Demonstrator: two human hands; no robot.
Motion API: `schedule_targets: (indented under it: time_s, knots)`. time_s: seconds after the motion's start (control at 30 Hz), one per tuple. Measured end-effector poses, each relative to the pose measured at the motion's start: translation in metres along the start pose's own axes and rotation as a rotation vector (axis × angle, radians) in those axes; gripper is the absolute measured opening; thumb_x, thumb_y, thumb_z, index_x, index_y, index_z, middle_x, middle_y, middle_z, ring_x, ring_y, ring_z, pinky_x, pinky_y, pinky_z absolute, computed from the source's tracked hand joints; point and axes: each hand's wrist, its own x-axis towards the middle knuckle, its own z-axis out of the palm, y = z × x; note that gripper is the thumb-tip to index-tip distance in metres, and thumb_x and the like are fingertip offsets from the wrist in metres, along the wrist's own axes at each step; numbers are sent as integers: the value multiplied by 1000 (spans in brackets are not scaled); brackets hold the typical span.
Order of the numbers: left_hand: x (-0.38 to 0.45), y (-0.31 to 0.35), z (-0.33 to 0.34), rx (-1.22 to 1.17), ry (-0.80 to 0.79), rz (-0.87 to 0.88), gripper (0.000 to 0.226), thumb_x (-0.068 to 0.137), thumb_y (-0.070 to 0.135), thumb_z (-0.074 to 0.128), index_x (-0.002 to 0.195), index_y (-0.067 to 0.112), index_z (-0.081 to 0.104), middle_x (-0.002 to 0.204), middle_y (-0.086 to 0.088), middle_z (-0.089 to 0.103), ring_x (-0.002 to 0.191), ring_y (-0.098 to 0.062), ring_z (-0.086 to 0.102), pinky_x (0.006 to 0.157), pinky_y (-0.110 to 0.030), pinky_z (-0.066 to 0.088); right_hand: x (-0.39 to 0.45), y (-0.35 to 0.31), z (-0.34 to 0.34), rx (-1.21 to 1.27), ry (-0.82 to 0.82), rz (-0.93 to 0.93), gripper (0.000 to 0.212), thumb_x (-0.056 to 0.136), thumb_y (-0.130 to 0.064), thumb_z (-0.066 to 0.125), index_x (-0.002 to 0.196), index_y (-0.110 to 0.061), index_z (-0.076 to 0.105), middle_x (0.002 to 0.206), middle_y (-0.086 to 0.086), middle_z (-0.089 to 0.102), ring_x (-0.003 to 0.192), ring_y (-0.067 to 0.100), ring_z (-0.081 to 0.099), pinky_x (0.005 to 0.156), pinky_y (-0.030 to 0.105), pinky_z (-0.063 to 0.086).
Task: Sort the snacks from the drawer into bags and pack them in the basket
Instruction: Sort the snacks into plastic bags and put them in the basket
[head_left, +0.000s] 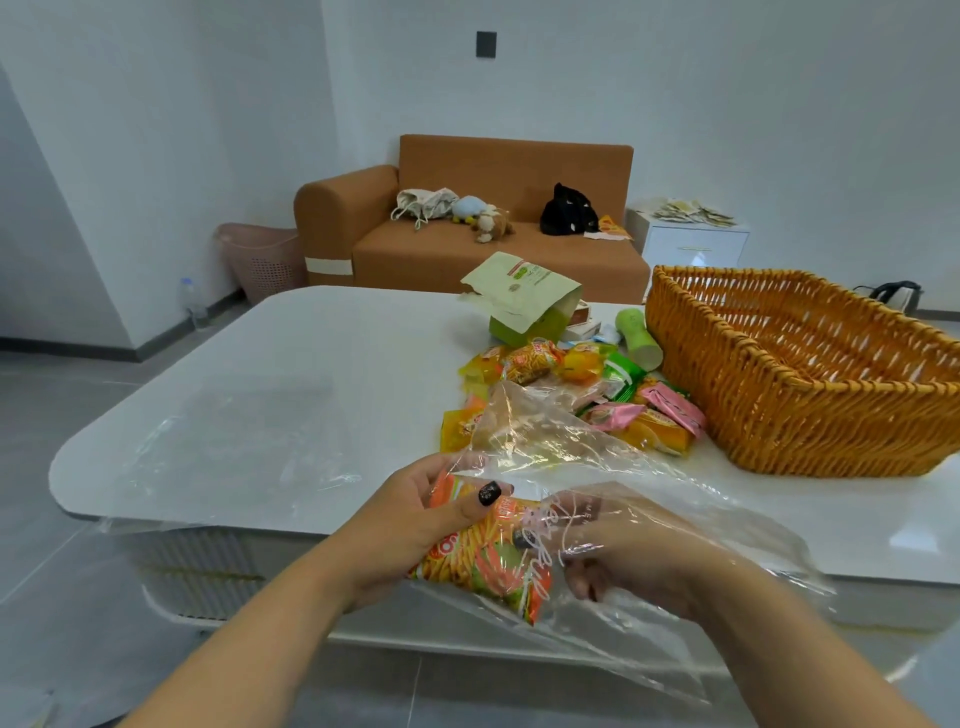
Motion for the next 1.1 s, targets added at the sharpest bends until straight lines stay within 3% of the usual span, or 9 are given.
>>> schedule_targets:
  time_s: [0.17,0.23,0.3,0.37,0.47,0.63,0.8,0.93,1.1]
  knots:
    - [10,-4,-12,-78,246,41,78,55,49,86,123,20,60,118,-6,71,107,-24,68,98,-46,51,1,-12,-6,171,191,-119,12,84,-9,69,96,-11,70,85,13,71,70,25,69,65,29,58]
    - [13,-6,-16,-192,366,62,69,60,42,79,121,15,62,109,-7,74,98,-23,72,87,-40,56,5,-5,-16,321,467,-304,19,74,-23,79,91,-16,74,91,12,72,77,28,70,65,33,58]
    - [15,-6,-24,-343,472,73,63,66,38,75,121,9,63,104,-9,75,93,-22,73,72,-31,59,11,2,-25,413,784,-383,9,84,-10,69,92,-11,72,89,12,71,76,26,67,62,31,57]
    - [17,-7,-33,-486,556,76,56,72,35,72,119,5,64,103,-10,75,92,-21,73,67,-26,60,22,11,-32,357,932,-333,15,91,0,57,98,-5,69,82,11,67,71,21,64,58,27,54]
    - [23,-7,-39,-625,635,68,53,78,30,72,123,5,60,109,-12,73,97,-23,71,76,-32,58,49,19,-34,192,911,-272,14,91,2,56,97,-5,67,79,11,67,69,23,64,56,27,53]
    - [32,-3,-39,-686,644,59,39,87,19,68,123,9,57,107,-9,71,89,-18,69,71,-30,51,118,0,-37,-253,847,-285,12,89,-8,62,96,-16,66,87,-2,66,82,15,62,65,25,51]
    - [40,-4,-45,-677,674,62,32,86,15,69,118,9,62,104,-9,73,90,-21,70,81,-34,53,195,-43,-58,-346,932,-269,22,89,-13,61,111,-10,62,104,4,61,92,18,55,73,27,42]
    - [47,-6,-58,-654,735,106,45,87,16,70,130,14,56,111,-8,70,94,-21,68,75,-33,51,238,-60,-80,-428,973,-36,31,85,-21,68,110,-5,57,109,11,60,96,28,58,73,34,49]
    - [50,-5,-70,-633,715,87,53,86,8,69,136,11,51,117,-14,67,96,-25,67,71,-36,52,260,-54,-86,-608,806,287,60,86,-37,66,129,0,44,119,15,59,107,34,60,83,40,54]
